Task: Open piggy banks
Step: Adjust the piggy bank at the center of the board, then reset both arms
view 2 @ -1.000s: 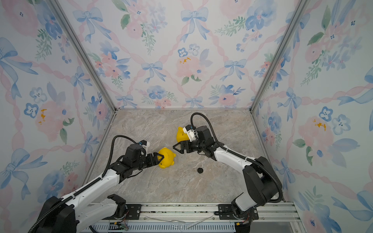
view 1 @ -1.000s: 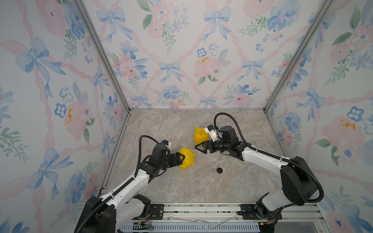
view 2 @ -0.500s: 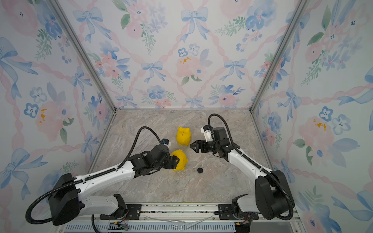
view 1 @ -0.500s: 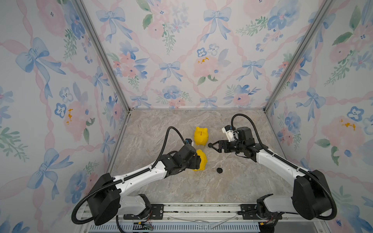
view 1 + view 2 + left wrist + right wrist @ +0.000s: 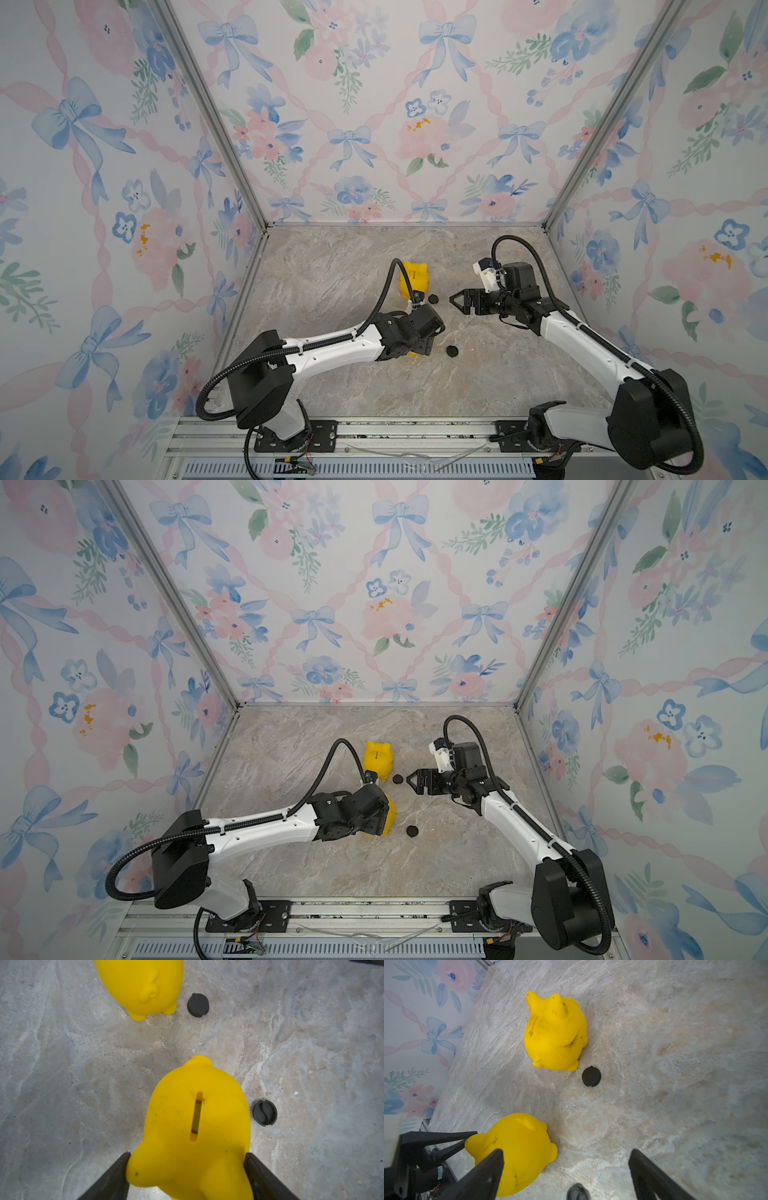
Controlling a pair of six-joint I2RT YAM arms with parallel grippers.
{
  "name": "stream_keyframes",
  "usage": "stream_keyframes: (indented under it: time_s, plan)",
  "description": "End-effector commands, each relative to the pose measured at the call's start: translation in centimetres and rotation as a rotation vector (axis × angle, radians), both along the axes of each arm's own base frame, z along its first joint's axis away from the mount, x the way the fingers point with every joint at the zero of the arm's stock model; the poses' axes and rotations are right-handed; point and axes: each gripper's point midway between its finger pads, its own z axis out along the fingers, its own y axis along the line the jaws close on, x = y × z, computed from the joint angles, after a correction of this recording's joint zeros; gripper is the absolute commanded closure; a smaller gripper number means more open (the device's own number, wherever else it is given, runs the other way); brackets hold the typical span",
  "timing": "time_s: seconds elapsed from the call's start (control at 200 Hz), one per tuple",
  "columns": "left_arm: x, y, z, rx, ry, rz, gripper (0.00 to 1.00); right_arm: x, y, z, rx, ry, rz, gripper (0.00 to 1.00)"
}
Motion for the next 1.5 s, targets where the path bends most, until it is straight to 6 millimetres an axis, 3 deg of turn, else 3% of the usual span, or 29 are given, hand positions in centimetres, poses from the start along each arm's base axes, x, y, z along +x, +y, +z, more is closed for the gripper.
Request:
stream_keyframes:
  time_s: [0.0, 0.145, 0.335, 0.485, 0.575, 0.71, 0.94, 0.97, 1.025, 1.14, 1.29, 1.36, 1.495]
  plan:
    - [0.1, -0.2, -0.1, 0.024, 0.006, -0.007, 0.18, -0.9, -0.6, -0.9, -0.027, 0.029, 0.001, 0.04]
    - [0.2, -0.8, 0.5, 0.011, 0.004, -0.025, 0.02, -1.0, -0.8, -1.5, -0.045, 0.042, 0.006, 0.04]
    - [0.5, -1.4, 3.4, -0.032, -0.049, -0.071, 0.02, -0.4, -1.5, -1.8, -0.088, 0.016, -0.01, 0.04]
    - [2.3, 0.7, 6.1, -0.069, -0.144, -0.093, 0.02, 0.9, -3.6, -2.3, -0.208, -0.043, -0.058, 0.04]
    - [4.4, 3.8, 8.2, -0.13, -0.219, -0.048, 0.02, 1.8, -5.2, -3.1, -0.273, -0.056, -0.101, 0.04]
    - [8.2, 10.7, 10.1, -0.092, -0.391, 0.122, 0.02, 3.1, -7.8, -3.8, -0.36, -0.105, -0.194, 0.04]
    - [12.0, 23.3, 8.6, 0.179, -0.558, 0.454, 0.02, 4.6, -12.3, -4.7, -0.554, -0.12, -0.327, 0.04]
    - [12.0, 24.8, 7.0, 0.196, -0.552, 0.482, 0.02, 4.9, -12.9, -4.8, -0.566, -0.126, -0.354, 0.04]
    - [12.4, 26.9, 6.4, 0.179, -0.569, 0.536, 0.02, 5.4, -13.8, -5.2, -0.591, -0.158, -0.383, 0.04]
    - [12.5, 30.6, 5.0, 0.225, -0.614, 0.643, 0.02, 6.0, -15.9, -4.9, -0.684, -0.267, -0.461, 0.04]
    - [13.1, 33.8, 1.7, 0.251, -0.601, 0.731, 0.02, 7.1, -16.0, -3.5, -0.669, -0.57, -0.488, 0.04]
    - [13.5, 34.3, 0.4, 0.243, -0.617, 0.715, 0.02, 7.6, -17.2, -4.0, -0.686, -0.477, -0.516, 0.04]
    - [14.1, 34.5, -0.2, 0.204, -0.667, 0.667, 0.02, 8.1, -17.8, -4.2, -0.658, -0.446, -0.53, 0.04]
